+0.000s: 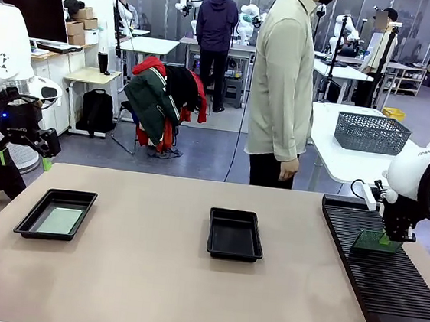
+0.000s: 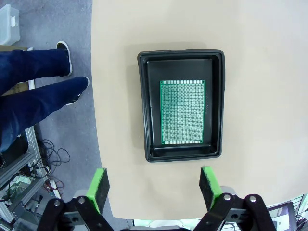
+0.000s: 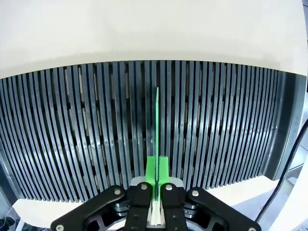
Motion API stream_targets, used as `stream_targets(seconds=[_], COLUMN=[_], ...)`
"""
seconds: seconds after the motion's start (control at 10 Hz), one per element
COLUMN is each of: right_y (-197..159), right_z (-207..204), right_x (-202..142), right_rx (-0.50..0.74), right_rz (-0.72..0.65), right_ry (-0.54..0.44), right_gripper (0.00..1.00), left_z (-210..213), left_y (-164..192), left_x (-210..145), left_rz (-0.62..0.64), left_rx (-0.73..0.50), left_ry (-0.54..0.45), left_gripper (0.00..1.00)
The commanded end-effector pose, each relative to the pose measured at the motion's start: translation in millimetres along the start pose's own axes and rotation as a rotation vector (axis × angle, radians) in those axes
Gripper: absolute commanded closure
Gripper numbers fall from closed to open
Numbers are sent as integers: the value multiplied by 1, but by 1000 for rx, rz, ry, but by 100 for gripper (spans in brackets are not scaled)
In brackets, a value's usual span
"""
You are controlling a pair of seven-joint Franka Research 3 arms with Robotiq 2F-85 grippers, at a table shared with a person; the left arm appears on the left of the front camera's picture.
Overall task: Inspect and transfer BCBs to ESD trays.
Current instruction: Pick up the Blank PCB from the PCB Rack and place it in the right ESD tray.
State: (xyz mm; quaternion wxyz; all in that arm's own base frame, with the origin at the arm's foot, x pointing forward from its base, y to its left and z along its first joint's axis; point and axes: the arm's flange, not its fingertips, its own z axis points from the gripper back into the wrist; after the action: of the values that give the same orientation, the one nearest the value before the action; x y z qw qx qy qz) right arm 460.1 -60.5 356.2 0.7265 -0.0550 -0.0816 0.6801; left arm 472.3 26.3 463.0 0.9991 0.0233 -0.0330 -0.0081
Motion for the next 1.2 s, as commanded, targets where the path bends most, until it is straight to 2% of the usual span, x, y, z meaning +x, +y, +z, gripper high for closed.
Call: stream_targets(seconds=[0.0, 0.1, 0.3, 0.6, 0.9, 1.1], right_y=[0, 0, 1, 4, 12, 17], right_z=[0, 0, 34, 115, 217, 272], right_x=[0, 0, -4, -5, -1, 2], right_rx=[1, 0, -35, -66, -67, -61], right_rz=[-1, 0, 4, 22, 32, 12], right_ry=[0, 0, 14, 53, 155, 176], right_gripper=[98, 98, 100, 100, 100, 100], left_z=[-1, -1, -1, -1, -1, -1], left_y=[0, 0, 0, 0, 0, 0], left_x=[0, 0, 0, 0, 0, 0], left_rz=[1, 1, 1, 1, 1, 1], left_rx=[0, 0, 0, 0, 0, 0], left_ry=[-5, -5, -5, -5, -5, -5], left_gripper=[0, 0, 0, 0, 0, 0])
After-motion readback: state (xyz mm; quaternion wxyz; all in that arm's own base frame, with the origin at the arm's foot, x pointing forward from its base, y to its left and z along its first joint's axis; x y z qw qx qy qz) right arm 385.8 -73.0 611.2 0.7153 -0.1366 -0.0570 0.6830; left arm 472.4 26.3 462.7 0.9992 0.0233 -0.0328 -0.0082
